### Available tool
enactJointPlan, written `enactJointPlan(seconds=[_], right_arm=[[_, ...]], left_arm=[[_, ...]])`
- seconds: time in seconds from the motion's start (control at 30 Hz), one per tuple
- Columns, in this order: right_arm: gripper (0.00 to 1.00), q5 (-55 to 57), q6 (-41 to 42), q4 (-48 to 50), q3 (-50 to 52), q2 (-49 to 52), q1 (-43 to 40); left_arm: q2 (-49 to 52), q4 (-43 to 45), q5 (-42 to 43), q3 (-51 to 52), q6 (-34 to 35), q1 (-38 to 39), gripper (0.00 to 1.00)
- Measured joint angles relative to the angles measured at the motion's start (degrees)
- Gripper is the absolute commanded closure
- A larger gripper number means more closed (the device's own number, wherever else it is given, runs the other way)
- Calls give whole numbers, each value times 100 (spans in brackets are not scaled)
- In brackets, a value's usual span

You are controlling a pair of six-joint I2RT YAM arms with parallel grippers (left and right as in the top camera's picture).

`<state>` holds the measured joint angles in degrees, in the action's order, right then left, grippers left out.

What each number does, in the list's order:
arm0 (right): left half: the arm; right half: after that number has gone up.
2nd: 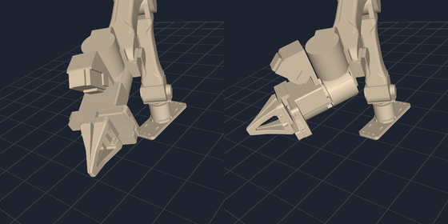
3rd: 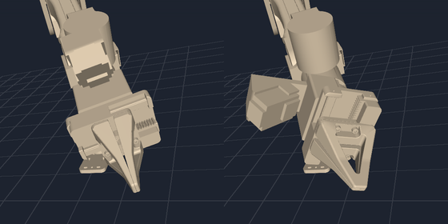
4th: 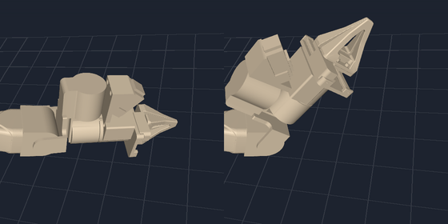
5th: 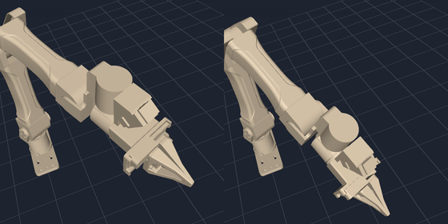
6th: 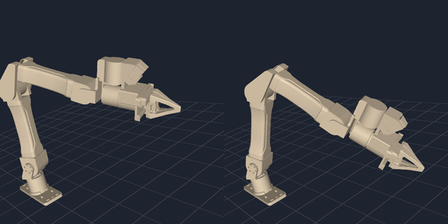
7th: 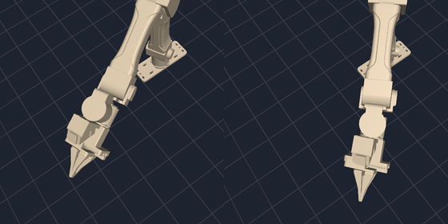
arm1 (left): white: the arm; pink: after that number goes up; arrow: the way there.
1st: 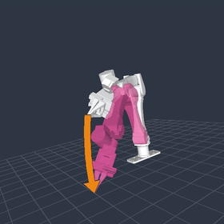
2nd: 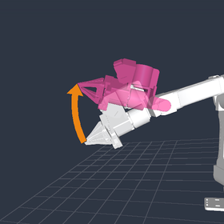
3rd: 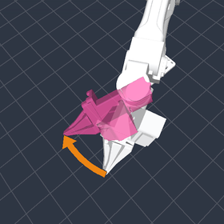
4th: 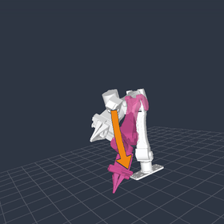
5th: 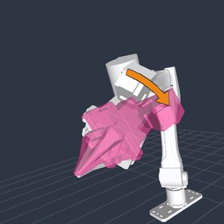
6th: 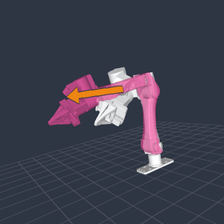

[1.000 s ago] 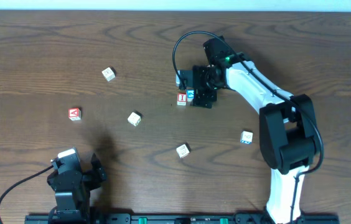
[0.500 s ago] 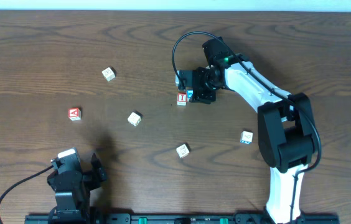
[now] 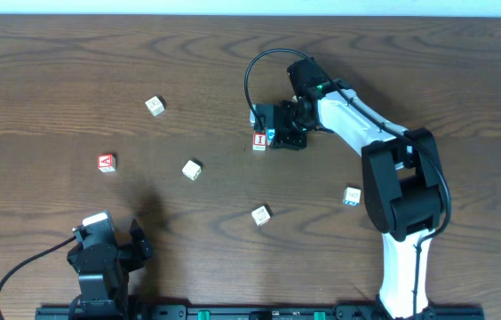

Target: Spell out Ai2

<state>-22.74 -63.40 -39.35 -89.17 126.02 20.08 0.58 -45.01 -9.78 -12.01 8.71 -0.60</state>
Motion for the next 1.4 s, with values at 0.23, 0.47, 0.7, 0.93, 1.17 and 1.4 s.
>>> enactJointPlan(seconds=[0.23, 0.47, 0.7, 0.93, 1.17, 1.4], right_arm=[[58, 0, 188, 133, 0, 2, 0], [62, 2, 339, 149, -2, 2, 0], [63, 188, 852, 306, -2, 2, 0], [69, 337, 1853, 332, -2, 2, 0], [73, 343, 3311, 433, -2, 2, 0], [75, 302, 4474, 431, -2, -2, 0]], left_arm=[[0, 0, 0, 0, 0, 0, 5], [0, 0, 0, 0, 0, 0, 5], [0, 0, 0, 0, 0, 0, 5], [0, 0, 0, 0, 2, 0, 5], [0, 0, 0, 0, 0, 0, 5], [0, 0, 0, 0, 2, 0, 5]])
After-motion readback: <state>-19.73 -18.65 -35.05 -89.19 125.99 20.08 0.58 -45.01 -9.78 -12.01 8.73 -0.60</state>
